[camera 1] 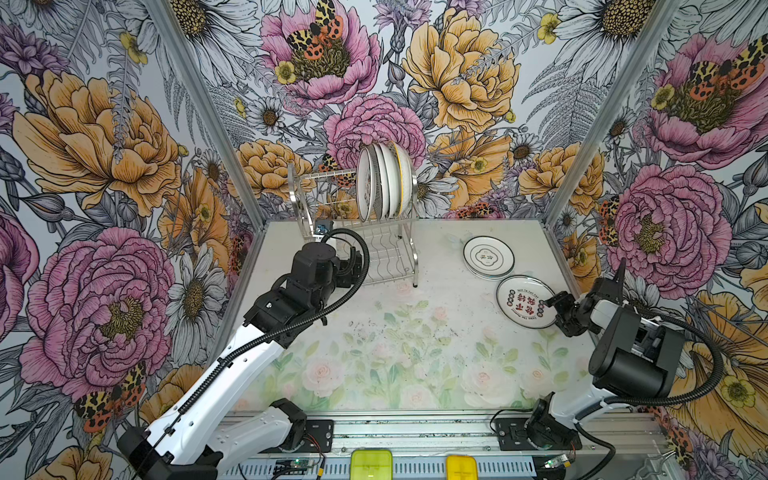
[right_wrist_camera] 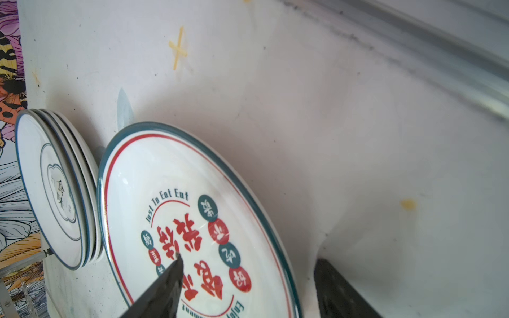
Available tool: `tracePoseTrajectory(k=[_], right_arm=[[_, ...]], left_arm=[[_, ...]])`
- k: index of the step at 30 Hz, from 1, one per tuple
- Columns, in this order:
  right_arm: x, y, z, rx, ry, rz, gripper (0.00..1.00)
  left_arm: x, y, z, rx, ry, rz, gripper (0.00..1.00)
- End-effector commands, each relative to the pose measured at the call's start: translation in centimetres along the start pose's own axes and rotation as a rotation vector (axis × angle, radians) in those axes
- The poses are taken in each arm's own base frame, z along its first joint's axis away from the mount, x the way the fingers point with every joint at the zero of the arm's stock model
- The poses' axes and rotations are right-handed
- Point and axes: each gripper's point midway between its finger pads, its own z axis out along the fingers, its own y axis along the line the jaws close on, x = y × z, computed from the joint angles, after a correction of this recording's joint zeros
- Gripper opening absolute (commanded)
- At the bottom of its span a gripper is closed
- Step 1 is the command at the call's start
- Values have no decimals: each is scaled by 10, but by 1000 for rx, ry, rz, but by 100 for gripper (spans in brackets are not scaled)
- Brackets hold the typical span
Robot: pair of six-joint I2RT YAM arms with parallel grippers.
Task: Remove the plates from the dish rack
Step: 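Lower the red-printed plate onto the table beside the green-rimmed stack with the right gripper, then open the right gripper off the plate while the left gripper moves to the rack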
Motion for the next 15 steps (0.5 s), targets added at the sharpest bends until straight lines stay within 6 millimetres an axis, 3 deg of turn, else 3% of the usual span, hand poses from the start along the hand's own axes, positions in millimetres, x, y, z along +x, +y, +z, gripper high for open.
tracePoseTrajectory(k=[1, 3, 5, 7, 15], right_arm=[[9, -26, -3, 128, 7, 33, 78], [7, -25, -11, 139, -14, 27, 80], [4, -23, -22, 152, -46, 9, 92], [1, -19, -34, 158, -77, -13, 97], [-1, 7, -74, 161, -158, -96, 99]], left_arm=[[-9, 6, -7, -10, -9, -24, 99], [-12, 8, -9, -10, -9, -27, 99], [-17, 10, -12, -13, -12, -35, 99], [-21, 9, -13, -3, -13, -41, 99], [-42, -12, -12, 104, -21, -15, 99]])
